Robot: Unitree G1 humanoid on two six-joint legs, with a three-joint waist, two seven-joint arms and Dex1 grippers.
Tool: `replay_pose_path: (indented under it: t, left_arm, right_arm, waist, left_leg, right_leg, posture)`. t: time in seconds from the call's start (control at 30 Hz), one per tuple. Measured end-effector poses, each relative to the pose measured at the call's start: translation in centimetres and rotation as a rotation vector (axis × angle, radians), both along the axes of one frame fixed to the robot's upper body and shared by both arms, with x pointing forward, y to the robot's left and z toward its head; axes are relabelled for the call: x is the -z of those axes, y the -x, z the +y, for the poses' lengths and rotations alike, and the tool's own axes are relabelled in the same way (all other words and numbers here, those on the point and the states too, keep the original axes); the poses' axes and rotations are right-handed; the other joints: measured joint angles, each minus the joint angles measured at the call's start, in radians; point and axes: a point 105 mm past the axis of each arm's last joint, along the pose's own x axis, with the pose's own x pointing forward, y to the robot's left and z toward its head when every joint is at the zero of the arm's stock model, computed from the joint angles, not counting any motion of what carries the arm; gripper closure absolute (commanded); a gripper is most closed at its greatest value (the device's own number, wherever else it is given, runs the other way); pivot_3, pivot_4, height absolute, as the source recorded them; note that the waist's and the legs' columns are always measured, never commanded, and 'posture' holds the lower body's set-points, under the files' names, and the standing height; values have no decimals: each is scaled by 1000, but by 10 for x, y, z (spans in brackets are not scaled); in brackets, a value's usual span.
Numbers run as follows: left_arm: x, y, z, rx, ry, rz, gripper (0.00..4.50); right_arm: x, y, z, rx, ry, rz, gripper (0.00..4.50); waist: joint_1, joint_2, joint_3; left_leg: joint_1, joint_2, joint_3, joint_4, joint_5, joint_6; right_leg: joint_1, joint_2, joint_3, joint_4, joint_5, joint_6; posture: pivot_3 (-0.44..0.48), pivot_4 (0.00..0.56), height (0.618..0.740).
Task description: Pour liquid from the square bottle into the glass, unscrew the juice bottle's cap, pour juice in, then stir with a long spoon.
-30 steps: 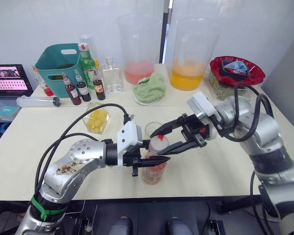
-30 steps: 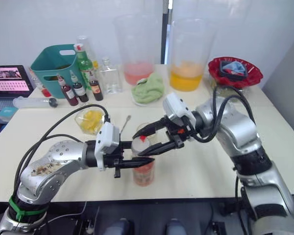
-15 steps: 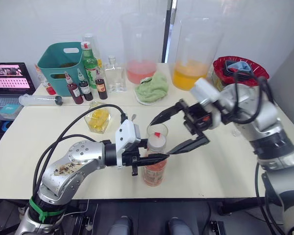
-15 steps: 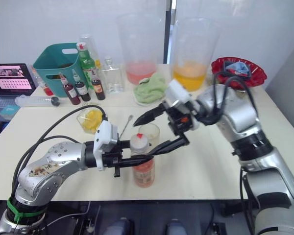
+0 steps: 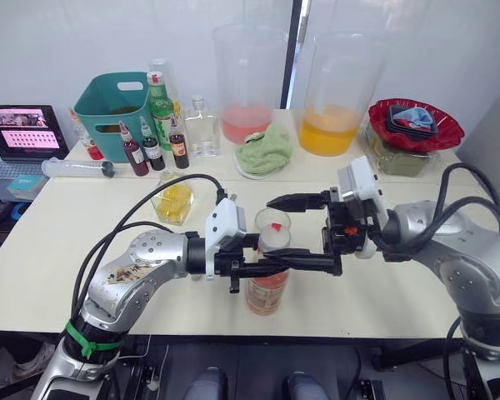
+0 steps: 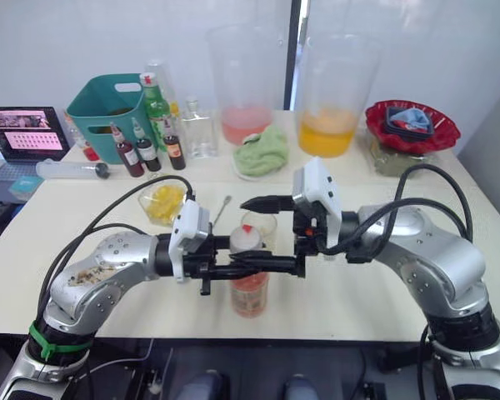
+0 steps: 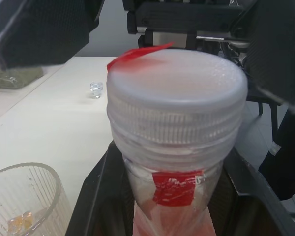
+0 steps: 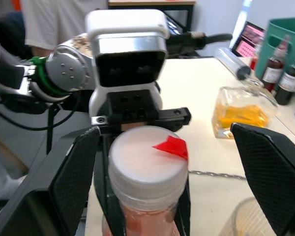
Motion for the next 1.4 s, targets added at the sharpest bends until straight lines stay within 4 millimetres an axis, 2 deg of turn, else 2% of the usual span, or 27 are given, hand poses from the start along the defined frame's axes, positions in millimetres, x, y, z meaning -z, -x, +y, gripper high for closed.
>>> replay_pose_path:
  t: [0.07,0.27,0.43,0.7,0.83,0.9,1.0,1.07,1.17,1.27,1.4]
  left_arm:
    - [0,0,0,6,0,-1,3072]
    - [0,-3,0,11,-4,-1,3072]
    - [-1,-4,2,0,-2,-4,3072]
    - [-2,7,2,-17,-27,-50,3072]
    - [-2,7,6,-47,-28,-50,3072]
    - [-1,6,8,-65,-24,-37,3072]
    - [-2,6,8,-78,-13,-29,3072]
    - [-2,6,8,-81,-7,-24,3072]
    - [-2,6,8,-83,-4,-22,3072]
    - [-1,6,7,-79,-5,-20,3072]
    - [-1,6,6,-66,-8,-14,3072]
  right_arm:
    - [1,1,1,12,2,6,742]
    - [4,3,4,-4,16,24,2736]
    - [3,1,5,-69,33,33,2800]
    - [1,-7,6,-474,163,-92,2800]
    - [-3,-13,13,-579,184,-90,2800]
    - [-4,-17,17,-596,185,-70,1735]
    - [-6,-16,23,-625,227,-103,767]
    - [-11,-18,17,-598,247,-102,45]
    - [-26,-16,7,-568,208,-77,18]
    - [-40,-3,1,-532,166,-97,18]
    - [-27,1,0,-394,157,-77,18]
  waist:
    - [0,0,0]
    - [0,0,0]
    - [-1,0,0]
    - [-15,0,0]
    - [-22,0,0]
    - [-23,0,0]
    - [-22,0,0]
    - [-18,0,0]
    - [-19,0,0]
    - [-19,0,0]
    - [-16,0,0]
  left_leg:
    - [0,0,1,0,0,0]
    - [0,0,1,0,0,0]
    - [1,1,2,0,0,0]
    - [2,1,2,0,0,0]
    - [1,2,1,-1,0,0]
    - [1,2,0,-1,0,0]
    - [1,1,-3,-1,0,0]
    - [0,1,-6,-1,0,0]
    - [0,1,-6,-1,0,0]
    - [0,1,-7,-1,0,0]
    - [0,0,-7,-1,0,0]
  right_leg:
    - [0,0,0,0,0,0]
    - [0,0,0,0,0,0]
    - [1,1,0,0,0,0]
    - [1,2,0,0,0,0]
    - [0,2,0,1,0,0]
    - [-1,1,0,1,0,0]
    - [-1,1,0,1,0,0]
    - [-1,0,0,1,0,0]
    - [-1,0,0,1,0,0]
    - [-1,1,0,1,0,0]
    - [-1,0,0,1,0,0]
  posture:
    - [0,150,740]
    - [0,150,740]
    - [0,150,740]
    - [0,150,740]
    - [0,150,740]
    - [0,150,740]
    - [0,150,740]
    - [0,150,740]
    - [0,150,740]
    - [0,150,740]
    - [0,150,740]
